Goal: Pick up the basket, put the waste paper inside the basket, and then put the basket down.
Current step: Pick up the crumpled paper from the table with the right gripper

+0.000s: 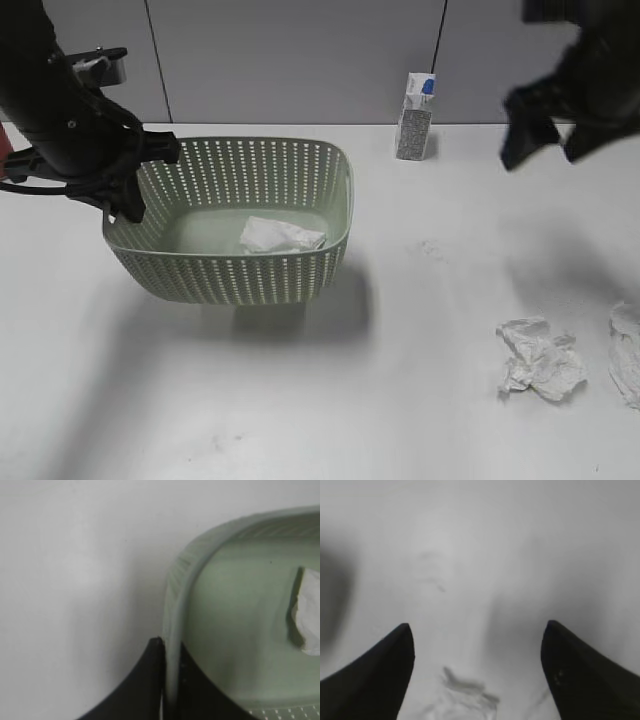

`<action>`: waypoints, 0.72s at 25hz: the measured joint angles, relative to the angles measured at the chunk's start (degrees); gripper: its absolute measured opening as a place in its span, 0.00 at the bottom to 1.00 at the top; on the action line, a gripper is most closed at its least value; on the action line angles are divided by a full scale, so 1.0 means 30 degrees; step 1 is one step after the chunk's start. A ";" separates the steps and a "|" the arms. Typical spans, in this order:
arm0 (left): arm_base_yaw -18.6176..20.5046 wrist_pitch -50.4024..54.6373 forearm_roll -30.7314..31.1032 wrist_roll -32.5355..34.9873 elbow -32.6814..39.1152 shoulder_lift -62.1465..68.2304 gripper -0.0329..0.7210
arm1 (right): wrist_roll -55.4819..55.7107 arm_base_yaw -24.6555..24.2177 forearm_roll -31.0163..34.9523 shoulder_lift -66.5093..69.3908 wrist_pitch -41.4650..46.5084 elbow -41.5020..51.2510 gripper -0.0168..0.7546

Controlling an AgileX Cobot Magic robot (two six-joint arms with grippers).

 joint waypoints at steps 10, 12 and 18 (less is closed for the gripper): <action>0.0000 0.0000 0.0323 0.0000 0.0000 0.0000 0.05 | 0.0243 -0.4896 -0.0363 0.0000 -0.5348 0.9836 0.77; 0.0000 0.0000 0.0394 0.0000 0.0000 0.0000 0.05 | 0.0289 -0.4896 -0.0085 0.0000 -0.6845 1.0938 0.77; 0.0000 0.0000 0.0412 0.0000 0.0000 0.0000 0.05 | 0.0290 -0.4793 0.0349 -0.0406 -0.7702 1.1540 0.27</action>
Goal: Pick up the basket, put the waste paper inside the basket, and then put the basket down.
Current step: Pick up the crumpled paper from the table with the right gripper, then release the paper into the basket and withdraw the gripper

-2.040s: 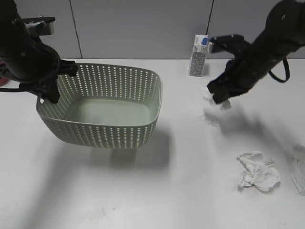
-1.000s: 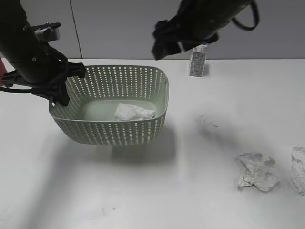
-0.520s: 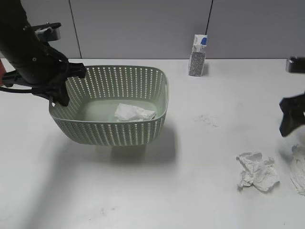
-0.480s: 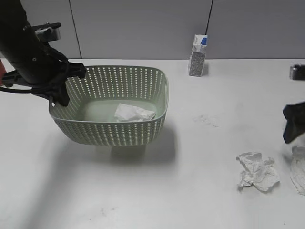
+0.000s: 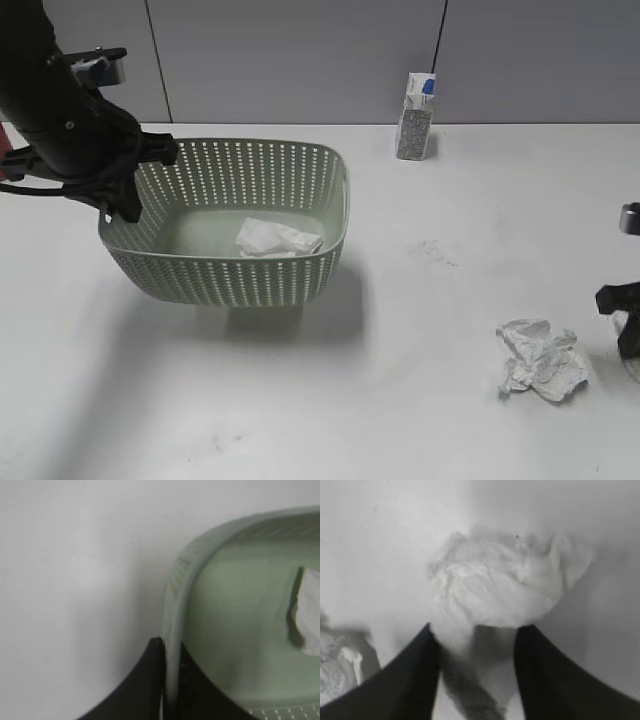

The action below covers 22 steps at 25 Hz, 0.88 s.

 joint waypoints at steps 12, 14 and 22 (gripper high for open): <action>0.0000 0.0000 0.0017 0.0000 0.0000 0.0000 0.05 | -0.3962 0.7646 0.6197 -0.4281 -0.0001 -0.9222 0.05; 0.0000 0.0000 0.0017 0.0000 0.0000 0.0000 0.05 | -0.4023 1.0003 0.6281 -0.3223 -0.0001 -1.0603 0.05; 0.0000 0.0000 0.0017 0.0000 0.0000 0.0000 0.05 | -0.4082 1.4635 0.6362 0.2584 0.0227 -1.3019 0.24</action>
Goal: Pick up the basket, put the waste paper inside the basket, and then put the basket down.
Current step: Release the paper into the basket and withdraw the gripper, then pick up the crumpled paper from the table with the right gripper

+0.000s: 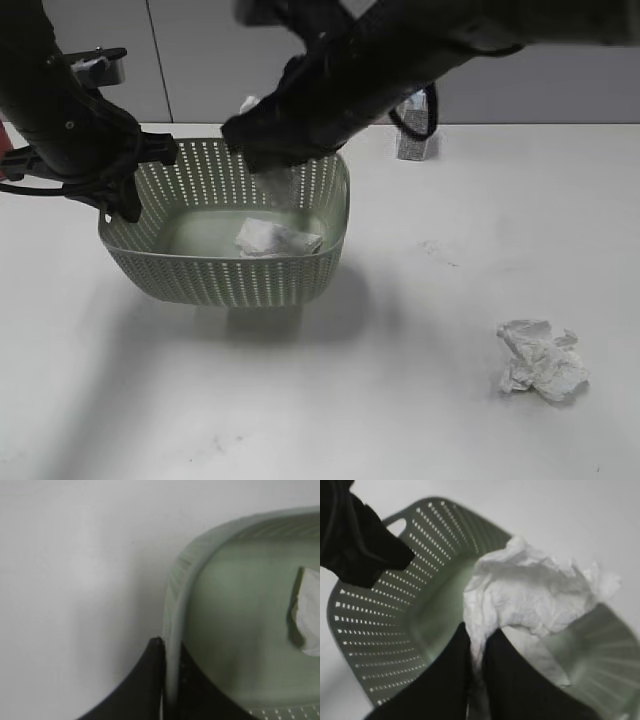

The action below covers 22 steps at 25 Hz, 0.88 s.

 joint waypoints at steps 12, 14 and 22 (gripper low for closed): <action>0.0000 0.0000 0.0000 0.0000 0.0000 0.0015 0.05 | 0.4485 -0.3726 -0.7487 -0.1836 0.6669 -0.1439 0.80; 0.0000 0.0000 0.0000 0.0000 0.0000 0.0015 0.05 | 0.4594 -0.5127 -0.7650 -0.2506 0.7211 0.0510 0.80; 0.0000 -0.0177 0.0000 0.0000 0.0000 0.0015 0.05 | 0.5800 -0.6237 -0.7921 -0.3289 0.1692 1.1456 0.79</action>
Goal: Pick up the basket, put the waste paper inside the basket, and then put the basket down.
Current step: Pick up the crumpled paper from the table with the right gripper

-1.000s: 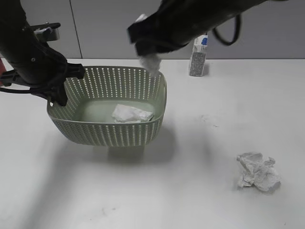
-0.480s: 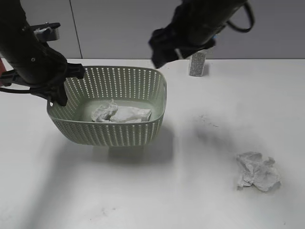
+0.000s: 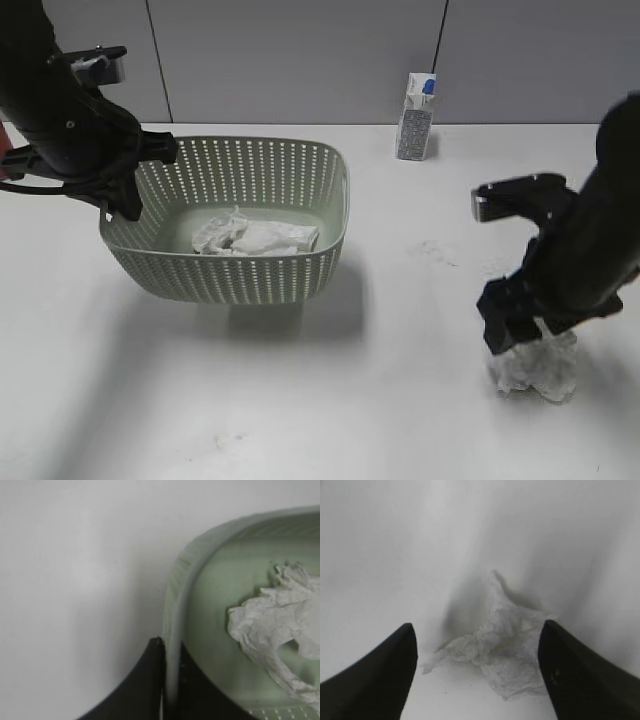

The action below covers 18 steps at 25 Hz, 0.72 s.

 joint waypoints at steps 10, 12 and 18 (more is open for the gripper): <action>0.0000 -0.0196 0.0000 0.0000 0.0000 0.0000 0.05 | 0.1992 0.0000 -0.1251 -0.0128 -0.4416 0.3223 0.18; 0.0000 -0.0176 0.0000 0.0000 0.0000 0.0000 0.05 | 0.1918 0.0021 -0.1132 -0.0459 -0.4106 0.2550 0.09; 0.0000 -0.0115 0.0000 0.0000 0.0000 0.0000 0.05 | -0.0887 0.1010 0.0072 -0.2749 -0.1856 -0.4117 0.09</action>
